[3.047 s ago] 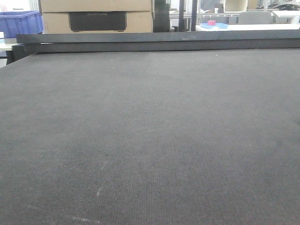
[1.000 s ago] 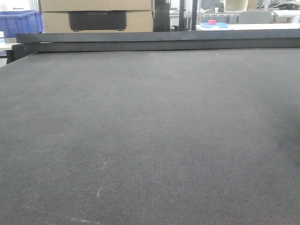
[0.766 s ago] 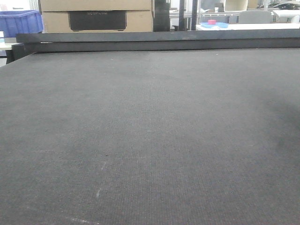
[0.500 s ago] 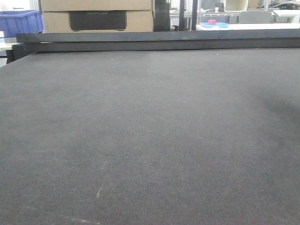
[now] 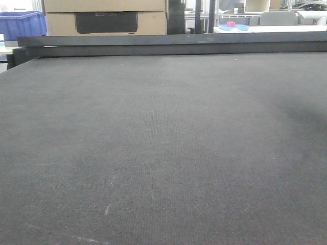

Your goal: Place valve from conveyor to right shelf box

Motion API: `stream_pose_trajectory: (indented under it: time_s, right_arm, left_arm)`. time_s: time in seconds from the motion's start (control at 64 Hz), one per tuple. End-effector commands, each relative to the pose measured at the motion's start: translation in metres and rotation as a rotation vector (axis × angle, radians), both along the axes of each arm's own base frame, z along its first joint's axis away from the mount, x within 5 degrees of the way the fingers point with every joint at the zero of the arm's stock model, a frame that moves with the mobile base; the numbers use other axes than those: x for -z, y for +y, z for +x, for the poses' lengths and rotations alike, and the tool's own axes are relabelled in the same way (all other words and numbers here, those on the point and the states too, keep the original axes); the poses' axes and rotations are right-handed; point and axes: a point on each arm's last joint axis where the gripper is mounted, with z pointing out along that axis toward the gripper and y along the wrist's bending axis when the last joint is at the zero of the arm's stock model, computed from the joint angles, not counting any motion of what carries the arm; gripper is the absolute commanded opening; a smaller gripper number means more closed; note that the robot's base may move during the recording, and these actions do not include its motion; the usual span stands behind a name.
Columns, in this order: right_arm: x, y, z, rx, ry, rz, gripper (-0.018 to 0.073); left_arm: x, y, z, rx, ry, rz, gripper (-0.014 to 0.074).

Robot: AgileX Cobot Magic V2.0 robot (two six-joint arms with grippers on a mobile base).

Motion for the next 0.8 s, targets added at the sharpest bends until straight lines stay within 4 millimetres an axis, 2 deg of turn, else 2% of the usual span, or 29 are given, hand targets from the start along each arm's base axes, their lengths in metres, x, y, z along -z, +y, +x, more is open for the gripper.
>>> stream_pose_trajectory:
  time_s: [0.0, 0.125, 0.234, 0.594, 0.781]
  right_arm:
    - [0.008, -0.006, 0.001, 0.036, 0.034, -0.006, 0.0424]
    - [0.024, -0.018, 0.005, 0.104, 0.093, 0.006, 0.0424]
    - [0.031, -0.019, 0.01, 0.098, 0.117, 0.029, 0.0424]
    - [0.033, -0.017, 0.011, 0.061, 0.123, 0.044, 0.0424]
    - [0.038, -0.018, 0.014, 0.057, 0.139, 0.025, 0.0461]
  left_arm:
    - [-0.003, 0.0, 0.001, -0.009, -0.012, -0.017, -0.0111]
    - [-0.003, 0.0, 0.001, -0.009, -0.012, -0.017, -0.0111]
    - [-0.003, 0.0, 0.001, -0.01, -0.017, -0.017, -0.0111]
    - [-0.003, 0.0, 0.001, -0.01, -0.019, -0.017, -0.0111]
    - [-0.003, 0.0, 0.001, -0.01, -0.019, -0.017, -0.0111]
